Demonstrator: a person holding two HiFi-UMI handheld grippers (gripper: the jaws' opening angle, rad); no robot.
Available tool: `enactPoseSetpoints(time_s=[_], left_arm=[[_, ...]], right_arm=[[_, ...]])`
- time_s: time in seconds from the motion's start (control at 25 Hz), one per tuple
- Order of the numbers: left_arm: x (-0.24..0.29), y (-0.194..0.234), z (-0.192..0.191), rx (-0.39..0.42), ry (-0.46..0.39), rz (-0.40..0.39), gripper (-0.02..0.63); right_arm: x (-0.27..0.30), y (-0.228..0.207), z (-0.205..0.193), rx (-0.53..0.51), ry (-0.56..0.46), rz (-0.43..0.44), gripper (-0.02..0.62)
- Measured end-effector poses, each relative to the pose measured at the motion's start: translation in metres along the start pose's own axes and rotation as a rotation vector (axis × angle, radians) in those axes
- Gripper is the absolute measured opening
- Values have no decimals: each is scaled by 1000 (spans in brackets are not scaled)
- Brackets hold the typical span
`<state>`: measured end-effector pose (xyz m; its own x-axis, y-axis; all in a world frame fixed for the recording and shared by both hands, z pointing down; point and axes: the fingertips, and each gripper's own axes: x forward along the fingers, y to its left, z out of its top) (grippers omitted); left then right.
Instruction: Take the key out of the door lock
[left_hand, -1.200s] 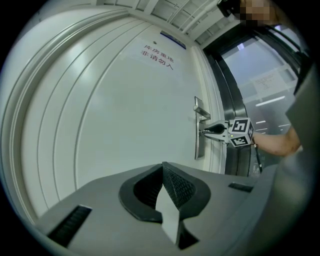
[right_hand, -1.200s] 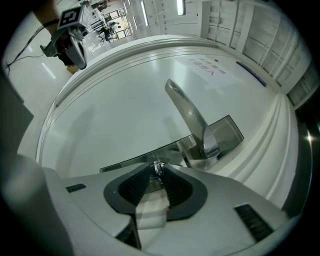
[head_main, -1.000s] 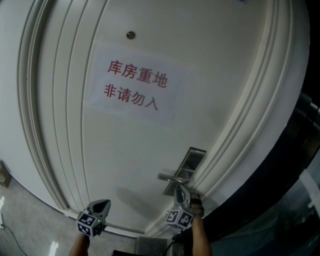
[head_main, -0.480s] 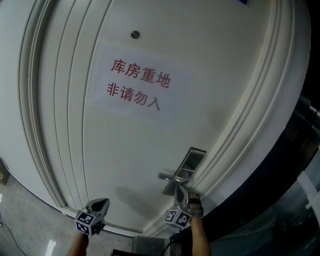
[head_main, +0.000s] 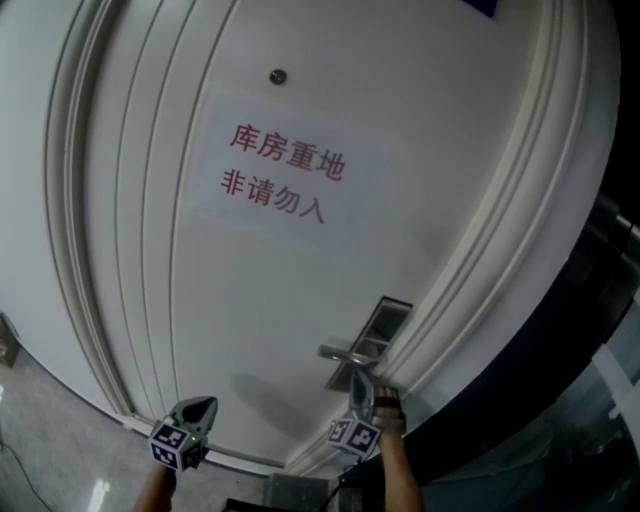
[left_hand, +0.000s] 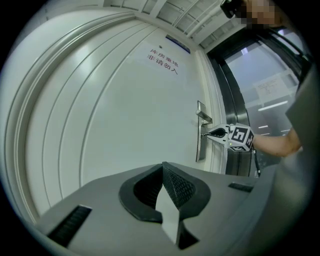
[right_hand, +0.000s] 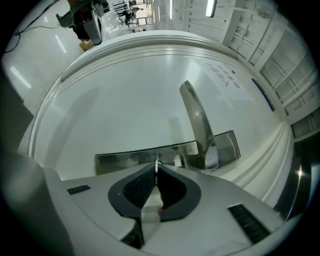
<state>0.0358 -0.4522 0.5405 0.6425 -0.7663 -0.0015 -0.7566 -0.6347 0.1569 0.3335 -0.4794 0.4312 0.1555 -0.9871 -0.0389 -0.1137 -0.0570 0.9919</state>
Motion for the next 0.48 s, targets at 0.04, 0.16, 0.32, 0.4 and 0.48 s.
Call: enactPoseSetpoints(time_s=[0.04,0.16,0.32,0.4,0.48], left_arm=[[-1,-1,0,1,0,-1,8],[-4,-5,-1,3,0,-4,9],[-7,-5,0,8,-3,1,9],[-9,-4,1,10,-6,4,8],[-12,-3,2,10,-9,8,9]], right_arm=[[0,0,0,-5,4,4,21],[0,3,0,-34,18,24,21],[1,6,0,-59,19,37,20],[0,7,1,-54,21,45,20],[-1,7,2,-49,19,50,20]])
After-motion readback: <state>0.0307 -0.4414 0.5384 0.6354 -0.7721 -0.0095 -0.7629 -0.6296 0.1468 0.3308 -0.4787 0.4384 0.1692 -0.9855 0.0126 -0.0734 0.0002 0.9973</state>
